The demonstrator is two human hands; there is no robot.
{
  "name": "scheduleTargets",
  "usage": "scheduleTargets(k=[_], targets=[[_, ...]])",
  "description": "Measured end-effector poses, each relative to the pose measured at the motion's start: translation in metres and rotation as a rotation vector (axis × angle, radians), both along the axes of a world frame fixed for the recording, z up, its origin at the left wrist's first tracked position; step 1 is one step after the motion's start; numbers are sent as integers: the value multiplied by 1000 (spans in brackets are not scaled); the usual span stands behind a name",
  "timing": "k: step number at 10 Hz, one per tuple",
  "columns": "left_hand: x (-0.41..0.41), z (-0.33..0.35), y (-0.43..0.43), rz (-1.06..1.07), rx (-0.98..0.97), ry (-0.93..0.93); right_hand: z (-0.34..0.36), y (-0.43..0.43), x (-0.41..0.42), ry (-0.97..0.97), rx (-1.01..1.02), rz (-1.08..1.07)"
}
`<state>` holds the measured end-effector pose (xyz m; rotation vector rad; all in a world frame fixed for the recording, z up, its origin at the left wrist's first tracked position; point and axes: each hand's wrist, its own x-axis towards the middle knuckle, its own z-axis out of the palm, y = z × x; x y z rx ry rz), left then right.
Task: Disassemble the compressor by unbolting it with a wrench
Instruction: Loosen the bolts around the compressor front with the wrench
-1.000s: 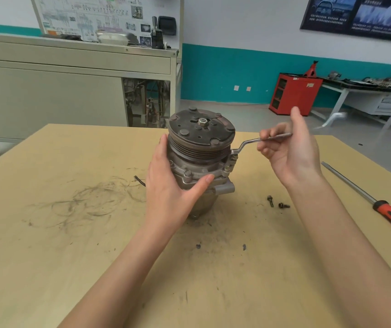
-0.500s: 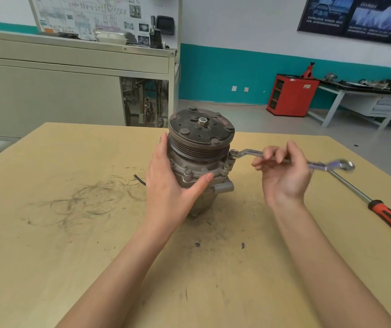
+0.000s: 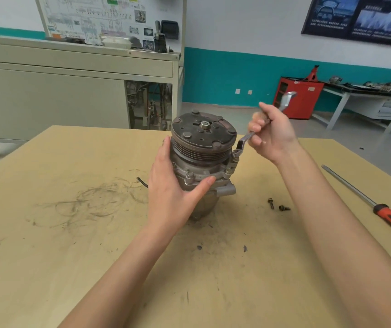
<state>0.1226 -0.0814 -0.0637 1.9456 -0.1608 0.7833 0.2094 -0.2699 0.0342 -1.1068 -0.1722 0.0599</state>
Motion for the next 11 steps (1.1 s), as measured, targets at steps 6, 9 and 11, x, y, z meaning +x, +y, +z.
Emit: scheduleTargets(k=[6,9,11], targets=[[-1,1,1,-3,3,12,-54,34,-110,-424,7,-676],[-3,2,0,-10,5,-2,-70,48,-112,-496,-59,-724],[-1,2,1,-15,0,-1,-77,30,-101,-445,80,-570]])
